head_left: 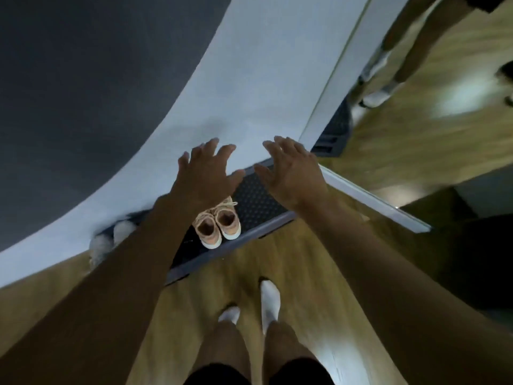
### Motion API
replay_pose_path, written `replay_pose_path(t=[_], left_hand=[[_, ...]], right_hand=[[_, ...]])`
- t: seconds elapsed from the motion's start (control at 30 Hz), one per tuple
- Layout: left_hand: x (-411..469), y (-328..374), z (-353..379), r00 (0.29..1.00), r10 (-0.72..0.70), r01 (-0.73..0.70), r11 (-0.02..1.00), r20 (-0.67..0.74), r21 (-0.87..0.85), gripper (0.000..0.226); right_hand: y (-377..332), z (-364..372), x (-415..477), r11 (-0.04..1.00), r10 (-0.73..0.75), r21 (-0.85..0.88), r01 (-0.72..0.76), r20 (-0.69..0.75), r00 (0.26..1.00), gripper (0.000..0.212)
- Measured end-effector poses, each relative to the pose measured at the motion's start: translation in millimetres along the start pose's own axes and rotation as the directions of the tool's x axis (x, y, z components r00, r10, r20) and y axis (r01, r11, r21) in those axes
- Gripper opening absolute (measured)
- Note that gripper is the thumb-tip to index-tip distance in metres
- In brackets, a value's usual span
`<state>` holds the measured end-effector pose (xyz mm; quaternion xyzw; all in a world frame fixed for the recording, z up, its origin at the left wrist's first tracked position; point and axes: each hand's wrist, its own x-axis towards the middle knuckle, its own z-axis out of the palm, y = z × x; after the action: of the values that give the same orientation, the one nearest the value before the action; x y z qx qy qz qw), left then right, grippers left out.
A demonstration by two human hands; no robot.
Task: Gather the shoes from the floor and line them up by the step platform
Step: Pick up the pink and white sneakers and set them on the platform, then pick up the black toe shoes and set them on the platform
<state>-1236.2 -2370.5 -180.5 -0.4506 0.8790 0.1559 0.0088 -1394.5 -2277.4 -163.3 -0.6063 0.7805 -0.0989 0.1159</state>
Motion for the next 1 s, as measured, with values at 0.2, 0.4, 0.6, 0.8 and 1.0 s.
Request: replay_pose_path(t=[0.2, 0.4, 0.6, 0.8, 1.0], left_hand=[[-44.2, 94.4, -121.2, 0.908, 0.387, -0.399, 0.916, -0.159, -0.050, 0.062], [-97.4, 189.5, -180.7, 0.692, 0.702, -0.716, 0.697, -0.165, -0.039, 0.067], [-191.6, 313.7, -167.7, 0.399, 0.910, -0.917, 0.393, -0.112, -0.075, 0.058], [-328.6, 430.5, -124.3, 0.128, 0.991, -0.986, 0.123, -0.036, -0.109, 0.066], [-476.8, 511.1, -64.6, -0.053, 0.998, -0.978, -0.046, 0.029, -0.204, 0.070]], right_hand=[[-16.7, -148.9, -101.4, 0.981, 0.156, -0.060, -0.183, -0.306, 0.939, 0.061], [-30.6, -219.6, -223.6, 0.913, 0.348, -0.026, -0.407, -0.474, 0.809, 0.061], [-25.7, -237.6, -382.7, 0.722, 0.589, 0.047, -0.690, -0.566, 0.578, 0.061], [-23.4, -236.8, -560.6, 0.483, 0.733, 0.140, -0.864, -0.604, 0.313, 0.059], [-31.1, -213.2, -732.7, 0.220, 0.830, 0.213, -0.952, -0.554, 0.067, 0.063]])
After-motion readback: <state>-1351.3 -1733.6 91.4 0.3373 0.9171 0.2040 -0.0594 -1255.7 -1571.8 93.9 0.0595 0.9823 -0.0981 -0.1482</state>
